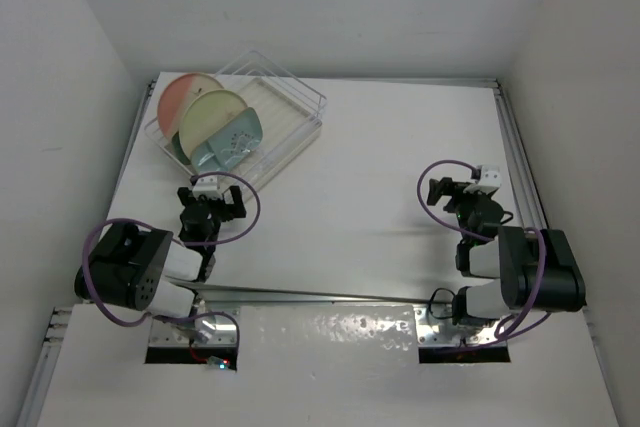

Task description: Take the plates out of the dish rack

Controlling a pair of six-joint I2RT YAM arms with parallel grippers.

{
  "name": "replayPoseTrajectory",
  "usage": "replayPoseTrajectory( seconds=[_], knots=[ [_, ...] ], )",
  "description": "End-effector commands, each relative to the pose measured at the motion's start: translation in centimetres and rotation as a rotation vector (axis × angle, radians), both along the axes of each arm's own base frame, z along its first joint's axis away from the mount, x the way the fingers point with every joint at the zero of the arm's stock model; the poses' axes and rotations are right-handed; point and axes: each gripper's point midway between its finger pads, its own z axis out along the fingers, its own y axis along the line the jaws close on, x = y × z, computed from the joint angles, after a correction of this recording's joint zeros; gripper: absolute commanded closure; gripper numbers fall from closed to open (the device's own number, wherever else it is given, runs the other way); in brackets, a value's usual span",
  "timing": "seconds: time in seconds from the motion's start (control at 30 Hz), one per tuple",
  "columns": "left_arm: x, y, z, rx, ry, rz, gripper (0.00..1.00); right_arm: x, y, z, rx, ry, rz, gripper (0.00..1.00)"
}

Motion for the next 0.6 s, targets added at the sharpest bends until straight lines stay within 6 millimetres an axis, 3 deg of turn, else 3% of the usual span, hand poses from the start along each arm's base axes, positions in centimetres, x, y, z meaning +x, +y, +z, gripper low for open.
replayPoseTrajectory(
  seconds=[0.0,0.27,0.33,0.53,0.57],
  knots=[
    [1.7,5.2,5.4,0.02,-0.201,0.261,0.0,-4.6,1.2,-3.2,0.021,0.077,0.031,0.01],
    [1.5,5.3,5.7,0.014,-0.218,0.27,0.0,-3.7,3.3,-3.9,-0.009,0.121,0.178,0.01],
    [0.8,6.9,5.9,-0.041,-0.239,0.39,0.0,-3.8,3.3,-4.0,-0.011,0.127,0.178,0.01],
    [-2.0,6.6,7.4,-0.052,-0.351,0.336,0.0,-5.6,3.5,-3.1,-0.023,0.064,0.177,0.01],
    [-2.6,6.4,7.8,-0.045,-0.368,0.319,0.0,-5.4,3.6,-2.0,-0.026,0.015,0.18,0.01]
  ],
)
